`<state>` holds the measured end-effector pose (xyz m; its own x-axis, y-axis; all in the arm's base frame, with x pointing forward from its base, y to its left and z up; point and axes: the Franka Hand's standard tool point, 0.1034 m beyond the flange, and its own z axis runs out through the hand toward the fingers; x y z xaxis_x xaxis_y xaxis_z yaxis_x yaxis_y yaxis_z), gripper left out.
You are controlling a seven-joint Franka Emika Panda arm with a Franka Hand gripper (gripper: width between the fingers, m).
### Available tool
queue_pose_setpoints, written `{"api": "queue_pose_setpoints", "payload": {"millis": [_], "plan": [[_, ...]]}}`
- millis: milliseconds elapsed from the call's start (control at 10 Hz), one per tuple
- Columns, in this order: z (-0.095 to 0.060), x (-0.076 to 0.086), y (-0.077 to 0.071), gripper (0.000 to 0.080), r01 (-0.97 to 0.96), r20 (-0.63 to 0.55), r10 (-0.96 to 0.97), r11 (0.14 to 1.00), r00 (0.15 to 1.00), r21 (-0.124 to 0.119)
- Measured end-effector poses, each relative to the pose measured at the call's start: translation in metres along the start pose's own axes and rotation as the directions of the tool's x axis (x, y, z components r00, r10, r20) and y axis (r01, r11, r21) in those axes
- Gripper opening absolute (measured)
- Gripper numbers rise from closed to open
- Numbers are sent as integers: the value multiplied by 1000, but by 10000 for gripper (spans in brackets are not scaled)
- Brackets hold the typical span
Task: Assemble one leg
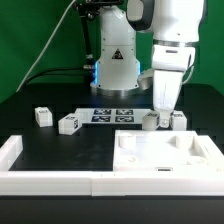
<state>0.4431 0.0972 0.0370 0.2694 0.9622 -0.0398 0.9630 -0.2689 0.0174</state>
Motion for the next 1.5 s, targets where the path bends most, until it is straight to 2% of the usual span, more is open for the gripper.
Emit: {"api": "queue_pose_setpoints", "payload": {"millis": [200, 500, 600, 700, 800, 1000, 1200, 1500], "plan": [[0, 0, 0, 649, -1, 0, 1, 1000, 1000, 0], [0, 2, -2, 649, -316, -13, 316, 949, 949, 10], [1, 2, -12, 649, -552, -43, 553, 833, 832, 22], [1, 4, -26, 649, -644, -37, 645, 764, 764, 33], [2, 8, -31, 649, -756, -28, 757, 653, 653, 48], [3, 16, -41, 649, -893, -4, 895, 445, 446, 69], [3, 21, -45, 649, -956, 14, 959, 280, 282, 85], [4, 21, -47, 649, -951, 57, 951, 301, 305, 75]]}}
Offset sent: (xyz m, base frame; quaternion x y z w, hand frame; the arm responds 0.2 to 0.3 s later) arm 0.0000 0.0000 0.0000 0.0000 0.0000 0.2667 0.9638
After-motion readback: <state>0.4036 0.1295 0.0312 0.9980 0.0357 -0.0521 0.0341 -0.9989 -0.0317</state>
